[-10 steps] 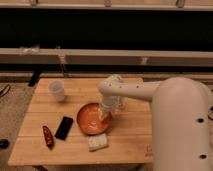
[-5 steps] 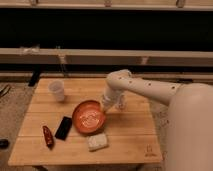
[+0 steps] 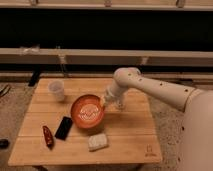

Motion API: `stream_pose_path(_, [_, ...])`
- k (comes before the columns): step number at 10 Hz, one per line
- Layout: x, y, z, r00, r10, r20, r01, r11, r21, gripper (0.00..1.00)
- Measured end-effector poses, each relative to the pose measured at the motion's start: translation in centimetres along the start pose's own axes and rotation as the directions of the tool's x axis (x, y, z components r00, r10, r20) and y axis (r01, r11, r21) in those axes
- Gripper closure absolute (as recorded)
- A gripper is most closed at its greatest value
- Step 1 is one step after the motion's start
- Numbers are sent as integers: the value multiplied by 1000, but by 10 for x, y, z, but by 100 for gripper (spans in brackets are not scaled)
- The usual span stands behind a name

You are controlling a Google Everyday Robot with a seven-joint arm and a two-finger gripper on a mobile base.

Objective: Pick up the ceramic bowl

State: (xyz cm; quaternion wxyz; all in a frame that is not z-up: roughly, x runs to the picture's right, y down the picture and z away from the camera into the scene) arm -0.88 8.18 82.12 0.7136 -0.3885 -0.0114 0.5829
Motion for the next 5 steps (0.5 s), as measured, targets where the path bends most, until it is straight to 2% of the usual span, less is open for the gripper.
stream_pose_path(3, [-10,13,-22,997,-55,44,57,998,-36,100])
stream_pose_path(5, [-10,20,-30,995,-94,43,96,994,-54,100])
